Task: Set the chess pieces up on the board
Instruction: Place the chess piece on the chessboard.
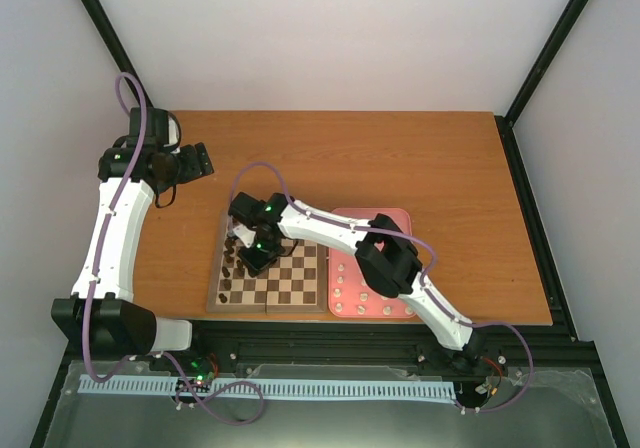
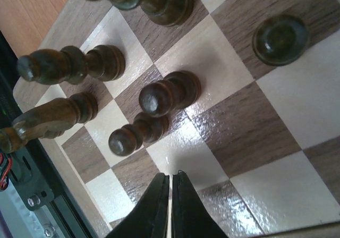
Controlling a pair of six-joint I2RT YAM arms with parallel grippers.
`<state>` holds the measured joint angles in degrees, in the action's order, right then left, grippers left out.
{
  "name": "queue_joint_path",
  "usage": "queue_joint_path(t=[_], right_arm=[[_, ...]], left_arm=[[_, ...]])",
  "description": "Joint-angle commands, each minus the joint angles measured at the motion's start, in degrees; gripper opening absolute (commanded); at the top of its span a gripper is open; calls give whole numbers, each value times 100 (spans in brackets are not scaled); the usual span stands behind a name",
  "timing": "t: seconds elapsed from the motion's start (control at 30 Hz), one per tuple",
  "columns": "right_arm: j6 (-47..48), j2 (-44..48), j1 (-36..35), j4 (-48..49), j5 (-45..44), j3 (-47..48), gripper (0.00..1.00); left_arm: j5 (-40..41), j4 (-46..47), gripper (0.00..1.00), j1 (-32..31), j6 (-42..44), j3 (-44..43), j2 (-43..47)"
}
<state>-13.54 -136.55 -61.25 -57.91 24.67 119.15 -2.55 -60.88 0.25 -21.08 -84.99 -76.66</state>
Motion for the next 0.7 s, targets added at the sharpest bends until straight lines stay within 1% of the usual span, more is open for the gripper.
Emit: queue_joint_path(t=[0.0,0.57,0.67], right_arm=[[-59,-212,-1,90,142,185,3],[-61,-516,-1,131,135,556,3],[-51,-571,-1,126,164,776,3]], left_arm=[[61,24,100,-14,17,-124,-2],[52,14,100,-16,29,-141,-6],[66,15,100,-12,33,-141,-12]])
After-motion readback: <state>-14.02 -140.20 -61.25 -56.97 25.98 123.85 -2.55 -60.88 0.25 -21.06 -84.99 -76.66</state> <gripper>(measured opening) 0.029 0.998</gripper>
